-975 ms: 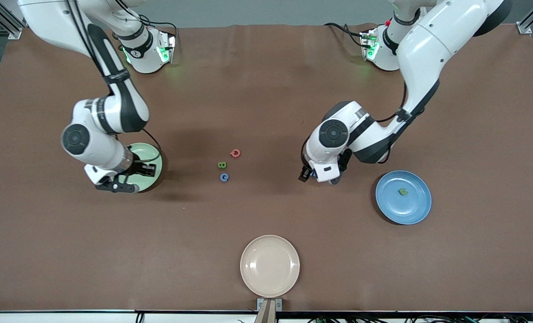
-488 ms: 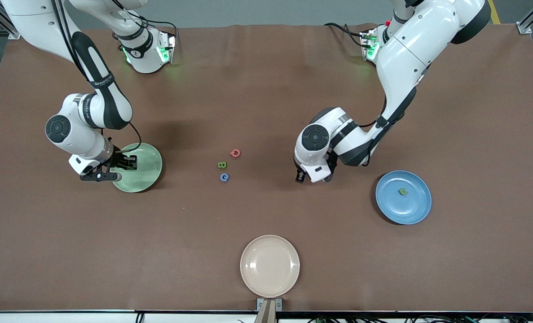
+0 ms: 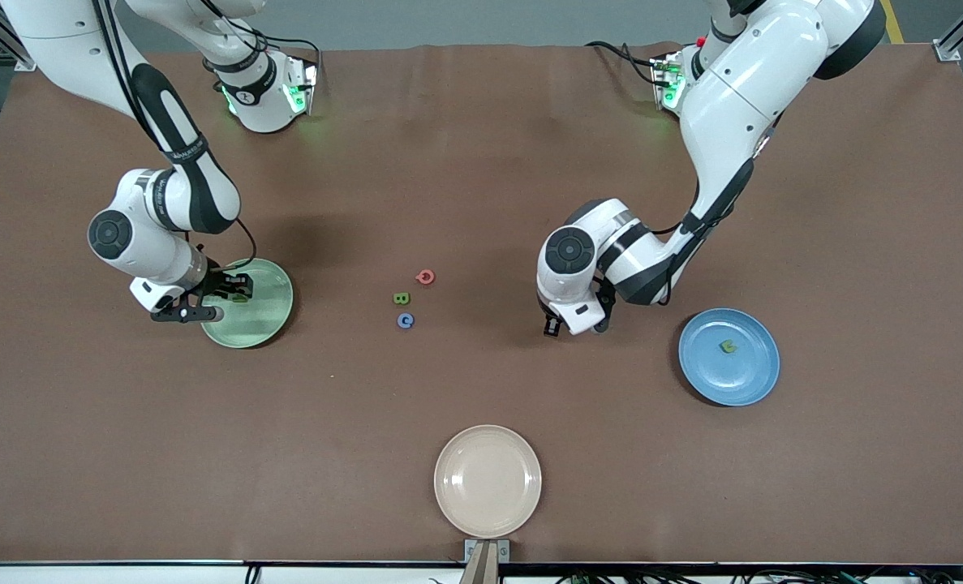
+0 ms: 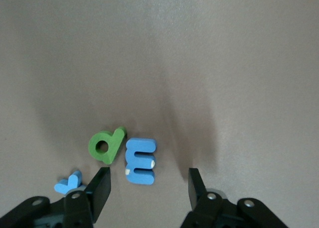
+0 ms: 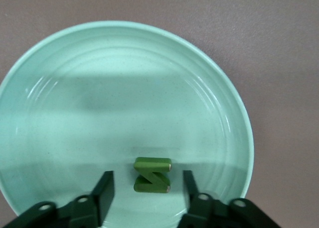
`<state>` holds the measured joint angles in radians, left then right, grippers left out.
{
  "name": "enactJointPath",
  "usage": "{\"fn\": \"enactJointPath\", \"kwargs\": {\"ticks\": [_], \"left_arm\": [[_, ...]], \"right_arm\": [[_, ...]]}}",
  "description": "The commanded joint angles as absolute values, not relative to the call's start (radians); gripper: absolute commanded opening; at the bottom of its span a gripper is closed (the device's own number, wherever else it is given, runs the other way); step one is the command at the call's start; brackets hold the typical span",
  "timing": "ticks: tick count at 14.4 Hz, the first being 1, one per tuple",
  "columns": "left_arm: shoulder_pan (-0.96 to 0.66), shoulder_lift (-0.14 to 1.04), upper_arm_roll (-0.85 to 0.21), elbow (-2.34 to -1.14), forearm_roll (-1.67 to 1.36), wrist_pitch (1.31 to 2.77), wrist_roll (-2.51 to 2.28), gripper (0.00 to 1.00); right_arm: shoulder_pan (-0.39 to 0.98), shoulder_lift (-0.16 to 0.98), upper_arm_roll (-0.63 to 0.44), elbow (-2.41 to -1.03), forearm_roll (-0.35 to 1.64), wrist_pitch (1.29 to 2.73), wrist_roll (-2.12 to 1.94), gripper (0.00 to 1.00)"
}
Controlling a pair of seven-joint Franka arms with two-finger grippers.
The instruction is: Sort upper and lower case letters into plates
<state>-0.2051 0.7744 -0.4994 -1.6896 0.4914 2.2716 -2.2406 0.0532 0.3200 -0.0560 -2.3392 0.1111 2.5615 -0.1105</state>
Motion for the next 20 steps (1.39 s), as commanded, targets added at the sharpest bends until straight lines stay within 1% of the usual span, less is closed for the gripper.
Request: {"fn": "enactJointPath", "kwargs": {"ticks": [1,3,8,13,20], "left_arm": [[-0.213,0.770,-0.494,-1.681,0.515,2.270,-2.269,0.69],[-0.215,0.770,-0.494,-1.681,0.515,2.273,-2.270,0.69],[-0.216,0.775,-0.494,-1.681,0.502,2.312,-2.270,0.68],[-0.209,0.779,-0.494,-1.687,0.503,2.315,-2.270,0.68],[-0.206,0.779,-0.494,-1.697,0.503,2.315,-2.270,0.68]], "right_arm": [[0.044,0.299,-0.038,-2.338,0.117,2.527,-0.094,1.00],[0.064,0.296,-0.023,-2.295,0.118,2.494,0.001,1.00],[0.222,0.308,-0.018,-2.186,0.120,2.491,0.292,1.00],[0.403,0.428,-0.020,-2.033,0.120,2.491,0.605,1.00],[0.535,0.595,-0.021,-1.867,0.112,2.494,0.845,1.00]]}}
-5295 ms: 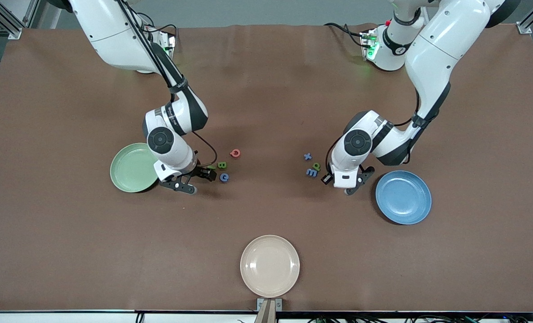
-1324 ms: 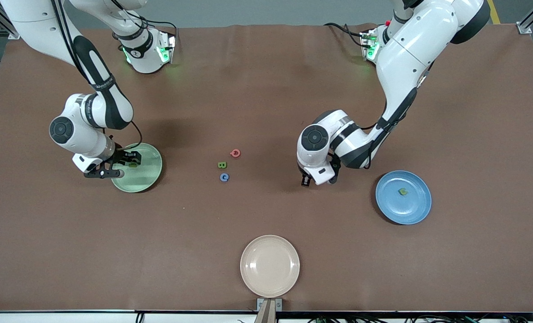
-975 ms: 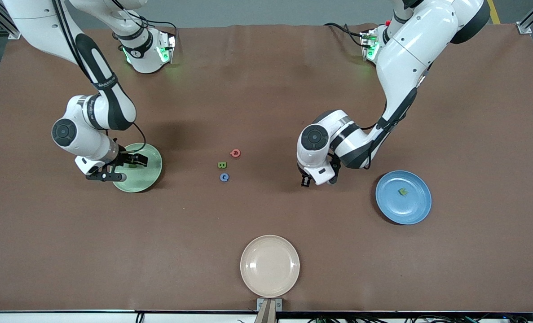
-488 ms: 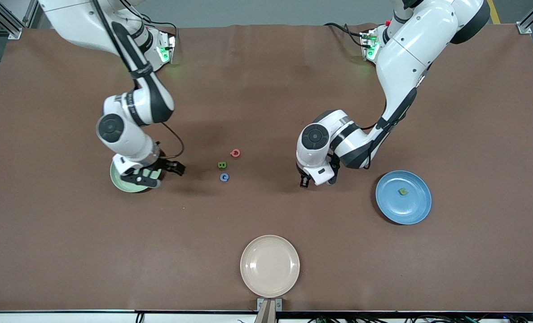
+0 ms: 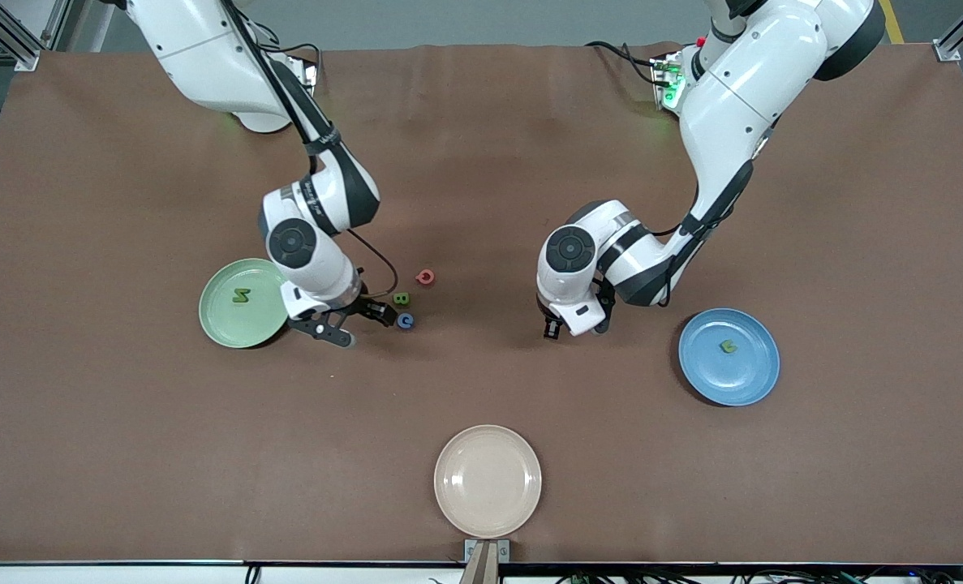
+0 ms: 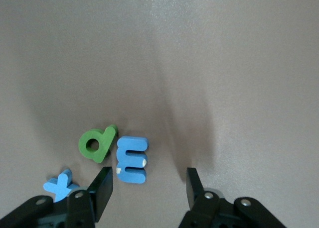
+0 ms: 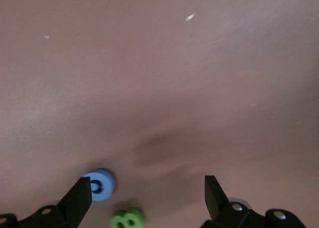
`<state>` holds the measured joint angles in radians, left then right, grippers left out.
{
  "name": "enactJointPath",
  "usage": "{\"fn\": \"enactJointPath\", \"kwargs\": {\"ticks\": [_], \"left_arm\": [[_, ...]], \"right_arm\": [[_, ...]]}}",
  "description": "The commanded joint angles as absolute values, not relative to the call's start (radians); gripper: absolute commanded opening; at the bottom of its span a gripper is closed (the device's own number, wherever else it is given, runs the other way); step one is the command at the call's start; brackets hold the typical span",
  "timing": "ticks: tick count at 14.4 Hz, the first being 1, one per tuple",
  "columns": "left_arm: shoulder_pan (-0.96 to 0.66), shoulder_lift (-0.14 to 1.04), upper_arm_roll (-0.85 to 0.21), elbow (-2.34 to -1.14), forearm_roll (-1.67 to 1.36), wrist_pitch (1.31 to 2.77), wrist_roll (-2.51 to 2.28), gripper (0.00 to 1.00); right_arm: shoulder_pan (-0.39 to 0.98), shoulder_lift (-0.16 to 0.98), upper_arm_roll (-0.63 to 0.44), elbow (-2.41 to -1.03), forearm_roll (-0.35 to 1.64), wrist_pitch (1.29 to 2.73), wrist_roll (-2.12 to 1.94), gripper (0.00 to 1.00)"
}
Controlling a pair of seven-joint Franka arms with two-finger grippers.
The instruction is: Sort upper and lower case letters into plates
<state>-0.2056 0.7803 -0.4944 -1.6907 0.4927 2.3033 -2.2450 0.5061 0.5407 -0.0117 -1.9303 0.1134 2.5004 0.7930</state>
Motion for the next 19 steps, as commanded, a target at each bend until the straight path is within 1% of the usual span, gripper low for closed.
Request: {"fn": "enactJointPath", "kwargs": {"ticks": [1,3,5,10,12,14,16,19], "left_arm": [[-0.206,0.781,-0.494,-1.697,0.503,2.315,-2.270,0.68],[-0.206,0.779,-0.494,-1.698,0.503,2.315,-2.270,0.68],[-0.204,0.782,-0.494,-1.698,0.503,2.315,-2.270,0.68],[-0.204,0.790,-0.492,-1.698,0.503,2.325,-2.269,0.68],[-0.201,0.790,-0.492,-1.698,0.503,2.326,-2.267,0.64],[-0.196,0.792,-0.492,-1.698,0.505,2.326,-2.267,0.57],[-0.193,0.790,-0.492,-1.700,0.505,2.326,-2.264,0.49],[-0.190,0.788,-0.492,-1.706,0.505,2.326,-2.261,0.42]], "right_arm": [[0.544,0.610,-0.021,-1.853,0.112,2.494,0.862,1.00],[0.569,0.632,-0.023,-1.841,0.107,2.499,0.882,0.97],[0.584,0.643,-0.025,-1.842,0.107,2.505,0.885,0.91],[0.612,0.653,-0.026,-1.842,0.107,2.508,0.902,0.83],[0.620,0.658,-0.028,-1.841,0.107,2.508,0.907,0.79],[0.620,0.658,-0.028,-1.841,0.106,2.508,0.910,0.72],[0.618,0.658,-0.029,-1.832,0.091,2.508,0.910,0.72],[0.604,0.658,-0.029,-1.827,0.043,2.508,0.910,0.72]]}}
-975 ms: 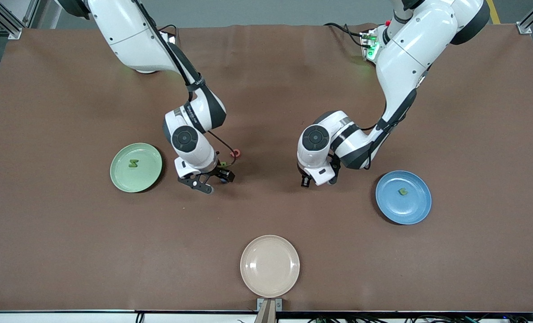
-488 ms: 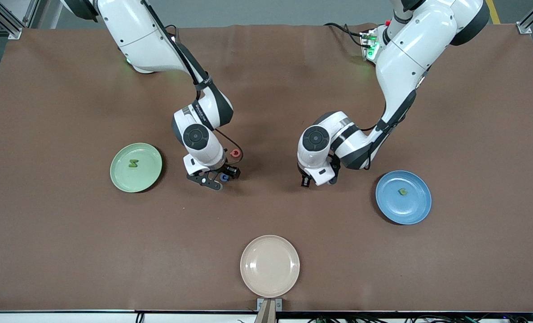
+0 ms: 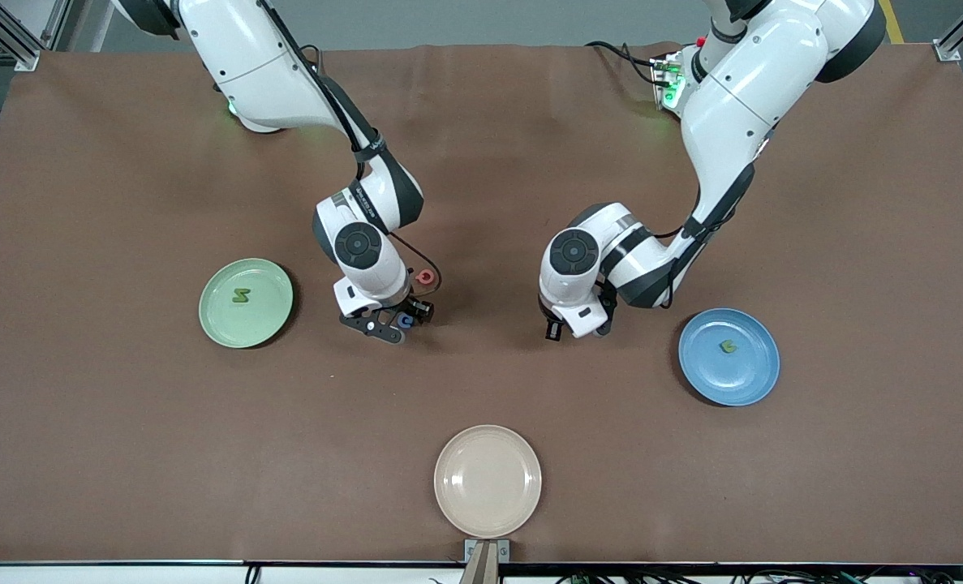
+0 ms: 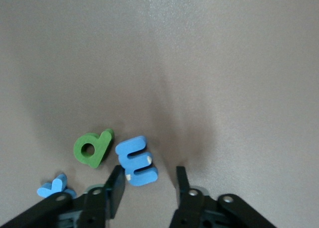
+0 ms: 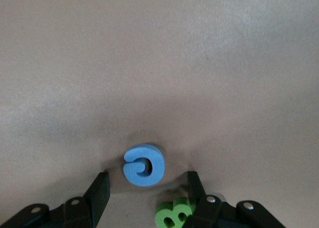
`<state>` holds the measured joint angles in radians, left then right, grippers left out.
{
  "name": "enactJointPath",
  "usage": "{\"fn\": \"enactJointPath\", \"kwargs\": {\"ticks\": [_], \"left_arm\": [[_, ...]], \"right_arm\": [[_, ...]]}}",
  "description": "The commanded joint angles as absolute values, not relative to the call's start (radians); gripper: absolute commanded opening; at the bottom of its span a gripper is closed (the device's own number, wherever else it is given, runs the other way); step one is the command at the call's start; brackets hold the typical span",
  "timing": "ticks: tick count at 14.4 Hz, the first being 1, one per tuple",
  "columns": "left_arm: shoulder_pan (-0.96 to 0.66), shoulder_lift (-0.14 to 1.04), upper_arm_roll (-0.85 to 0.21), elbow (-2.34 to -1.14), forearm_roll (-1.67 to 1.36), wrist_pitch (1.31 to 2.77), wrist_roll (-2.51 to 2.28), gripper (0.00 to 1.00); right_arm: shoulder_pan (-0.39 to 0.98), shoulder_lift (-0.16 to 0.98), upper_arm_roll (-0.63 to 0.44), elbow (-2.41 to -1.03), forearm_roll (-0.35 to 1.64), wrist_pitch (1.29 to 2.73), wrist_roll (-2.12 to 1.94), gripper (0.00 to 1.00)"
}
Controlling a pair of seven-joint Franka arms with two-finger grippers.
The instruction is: Sort upper and lower case letters into plates
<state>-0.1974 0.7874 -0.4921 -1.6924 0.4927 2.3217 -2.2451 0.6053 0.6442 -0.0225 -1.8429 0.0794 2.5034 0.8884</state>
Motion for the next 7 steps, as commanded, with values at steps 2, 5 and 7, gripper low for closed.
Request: {"fn": "enactJointPath", "kwargs": {"ticks": [2,5,7], "left_arm": [[-0.190,0.788,-0.492,-1.709,0.505,2.326,-2.261,0.38],[-0.189,0.788,-0.486,-1.713,0.506,2.326,-2.261,0.39],[-0.187,0.788,-0.483,-1.715,0.506,2.326,-2.261,0.35]], "right_arm": [[0.601,0.658,-0.029,-1.822,0.029,2.508,0.910,0.71],[0.601,0.660,-0.029,-1.822,0.028,2.510,0.910,0.65],[0.601,0.660,-0.029,-1.822,0.029,2.508,0.911,0.57]]}}
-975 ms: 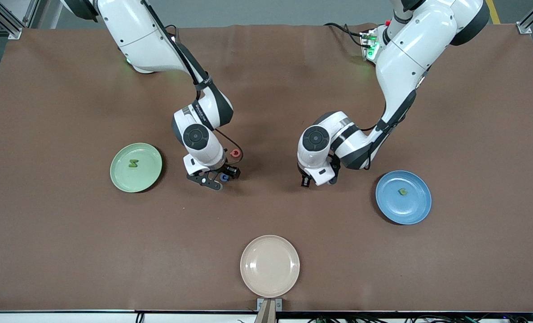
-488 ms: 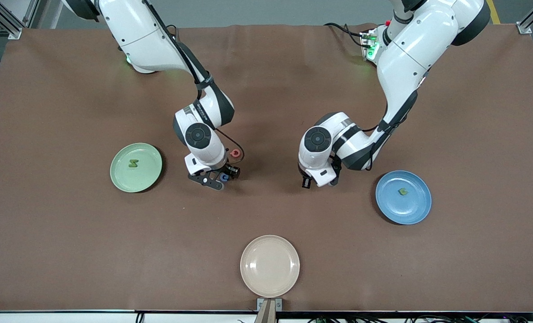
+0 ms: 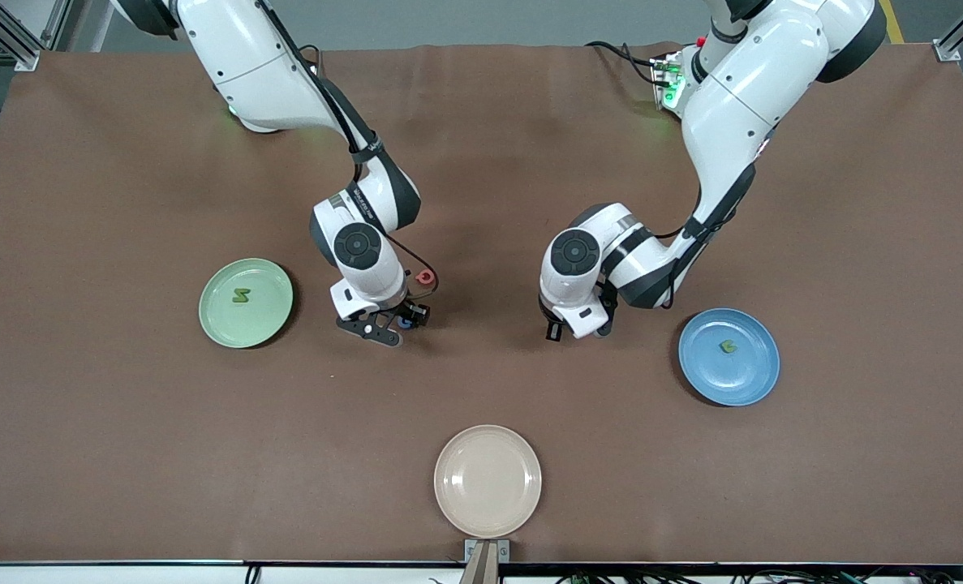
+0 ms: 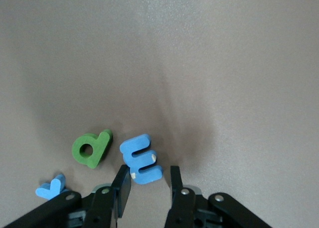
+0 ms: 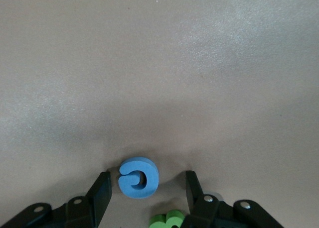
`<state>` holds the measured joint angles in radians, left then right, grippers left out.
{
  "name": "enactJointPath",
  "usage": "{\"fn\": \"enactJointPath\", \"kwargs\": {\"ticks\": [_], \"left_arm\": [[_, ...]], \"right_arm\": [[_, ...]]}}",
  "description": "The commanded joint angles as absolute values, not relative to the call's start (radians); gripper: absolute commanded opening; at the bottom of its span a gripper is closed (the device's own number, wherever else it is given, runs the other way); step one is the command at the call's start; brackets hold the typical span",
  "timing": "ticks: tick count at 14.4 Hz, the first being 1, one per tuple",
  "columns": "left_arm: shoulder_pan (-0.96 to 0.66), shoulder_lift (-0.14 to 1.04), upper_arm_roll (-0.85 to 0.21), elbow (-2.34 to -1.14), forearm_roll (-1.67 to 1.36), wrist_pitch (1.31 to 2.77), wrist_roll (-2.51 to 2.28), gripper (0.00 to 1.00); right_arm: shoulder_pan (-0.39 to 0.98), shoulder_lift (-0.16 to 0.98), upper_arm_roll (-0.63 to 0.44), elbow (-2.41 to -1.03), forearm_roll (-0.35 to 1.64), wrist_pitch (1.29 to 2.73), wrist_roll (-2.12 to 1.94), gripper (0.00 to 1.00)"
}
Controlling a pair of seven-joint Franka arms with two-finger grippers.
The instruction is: Sort upper and lower case letters into plates
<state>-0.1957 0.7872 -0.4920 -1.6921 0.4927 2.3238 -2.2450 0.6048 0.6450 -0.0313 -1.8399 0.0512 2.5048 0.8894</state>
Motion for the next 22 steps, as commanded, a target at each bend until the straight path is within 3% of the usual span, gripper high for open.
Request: {"fn": "enactJointPath", "kwargs": {"ticks": [1,3,5,6,7,11,15,22], "left_arm": [[-0.186,0.788,-0.483,-1.715,0.506,2.326,-2.260,0.31],[-0.186,0.788,-0.483,-1.715,0.506,2.321,-2.263,0.24],[-0.187,0.787,-0.483,-1.715,0.506,2.319,-2.264,0.14],[-0.186,0.784,-0.483,-1.713,0.506,2.319,-2.260,0.07],[-0.186,0.781,-0.483,-1.712,0.509,2.318,-2.255,0.01],[-0.167,0.740,-0.477,-1.680,0.535,2.313,-2.171,0.00],[-0.095,0.638,-0.477,-1.690,0.548,2.298,-2.025,0.00],[0.145,0.482,-0.514,-1.902,0.548,2.283,-1.689,0.00]], "right_arm": [[0.601,0.660,-0.029,-1.822,0.029,2.510,0.911,0.51],[0.601,0.660,-0.029,-1.822,0.029,2.510,0.911,0.35],[0.597,0.658,-0.029,-1.822,0.029,2.507,0.910,0.09],[0.589,0.654,-0.029,-1.822,0.029,2.503,0.905,0.02],[0.574,0.652,-0.031,-1.822,0.028,2.494,0.896,0.00],[0.491,0.572,-0.032,-1.868,0.023,2.413,0.750,0.00],[0.379,0.421,-0.032,-2.026,0.023,2.411,0.528,0.00],[0.210,0.255,-0.029,-2.296,0.025,2.508,0.266,0.00]]}}
